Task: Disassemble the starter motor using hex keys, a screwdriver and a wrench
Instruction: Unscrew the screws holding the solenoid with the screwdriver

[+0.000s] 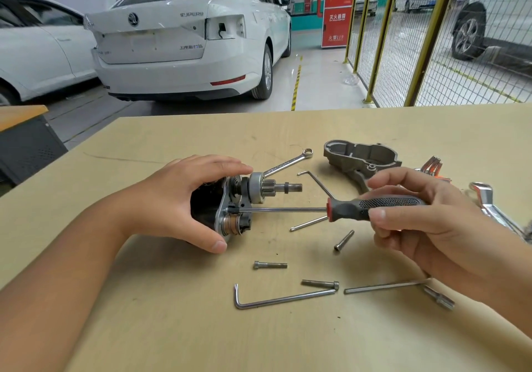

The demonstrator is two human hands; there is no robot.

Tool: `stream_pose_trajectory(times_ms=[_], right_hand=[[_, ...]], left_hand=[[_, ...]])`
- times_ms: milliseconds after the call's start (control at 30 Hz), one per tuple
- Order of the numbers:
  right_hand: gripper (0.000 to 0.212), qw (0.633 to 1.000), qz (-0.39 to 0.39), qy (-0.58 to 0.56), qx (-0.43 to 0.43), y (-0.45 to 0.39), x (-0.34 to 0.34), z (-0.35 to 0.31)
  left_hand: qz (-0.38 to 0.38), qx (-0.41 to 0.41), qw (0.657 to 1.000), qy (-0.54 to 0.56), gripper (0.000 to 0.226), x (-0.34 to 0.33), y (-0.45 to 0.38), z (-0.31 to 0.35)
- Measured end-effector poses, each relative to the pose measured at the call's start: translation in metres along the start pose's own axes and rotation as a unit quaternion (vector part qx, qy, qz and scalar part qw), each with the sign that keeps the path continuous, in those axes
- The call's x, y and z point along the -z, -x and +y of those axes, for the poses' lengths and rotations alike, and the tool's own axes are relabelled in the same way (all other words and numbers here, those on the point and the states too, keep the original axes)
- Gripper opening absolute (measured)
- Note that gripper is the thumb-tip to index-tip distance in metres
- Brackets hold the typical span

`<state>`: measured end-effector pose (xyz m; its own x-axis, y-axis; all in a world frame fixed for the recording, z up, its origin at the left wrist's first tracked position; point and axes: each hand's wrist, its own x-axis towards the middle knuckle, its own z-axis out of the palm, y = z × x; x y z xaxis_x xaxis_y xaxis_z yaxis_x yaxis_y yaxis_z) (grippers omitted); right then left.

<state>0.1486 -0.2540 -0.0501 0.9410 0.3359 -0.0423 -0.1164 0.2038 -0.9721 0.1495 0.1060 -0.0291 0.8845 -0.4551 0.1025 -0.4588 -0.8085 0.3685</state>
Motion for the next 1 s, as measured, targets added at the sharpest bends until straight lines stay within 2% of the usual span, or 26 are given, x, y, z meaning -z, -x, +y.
stream_pose_trajectory(times_ms=[133, 233, 333, 433, 567, 633, 733, 867, 1000], right_hand=[[0.047, 0.999, -0.011, 0.000, -0.033, 0.0009, -0.0057, 0.0005], [0.039, 0.998, 0.012, 0.026, -0.063, 0.0010, -0.0068, -0.0026], [0.032, 0.999, -0.007, -0.005, -0.042, -0.0008, -0.0029, -0.0015], [0.048, 0.999, 0.000, -0.016, -0.031, -0.0013, 0.0007, 0.0015], [0.055, 0.998, -0.010, 0.012, -0.058, 0.0006, -0.0057, -0.0028], [0.046, 0.997, 0.010, 0.039, -0.062, 0.0003, -0.0062, -0.0050], [0.032, 0.999, -0.012, 0.031, -0.036, -0.0002, -0.0033, -0.0040], [0.040, 1.000, -0.013, 0.015, 0.001, -0.0005, -0.0004, -0.0001], [0.038, 0.999, -0.015, 0.043, -0.025, 0.0006, -0.0056, -0.0046]], left_hand=[[0.001, -0.004, 1.000, 0.002, 0.104, -0.0001, -0.0004, -0.0002], [0.000, -0.004, 1.000, 0.001, 0.105, 0.0001, 0.0003, -0.0005], [0.000, -0.006, 1.000, 0.010, 0.104, -0.0003, 0.0001, -0.0010], [0.002, -0.008, 1.000, 0.009, 0.104, 0.0000, 0.0002, -0.0016], [0.003, -0.015, 1.000, 0.007, 0.104, -0.0001, 0.0002, -0.0022], [0.003, -0.014, 1.000, 0.006, 0.104, -0.0006, 0.0004, -0.0025], [0.004, -0.014, 1.000, 0.003, 0.106, -0.0005, 0.0007, -0.0029], [0.002, -0.009, 1.000, 0.005, 0.107, -0.0002, 0.0012, -0.0029], [0.003, -0.012, 1.000, 0.007, 0.107, -0.0001, 0.0009, -0.0030]])
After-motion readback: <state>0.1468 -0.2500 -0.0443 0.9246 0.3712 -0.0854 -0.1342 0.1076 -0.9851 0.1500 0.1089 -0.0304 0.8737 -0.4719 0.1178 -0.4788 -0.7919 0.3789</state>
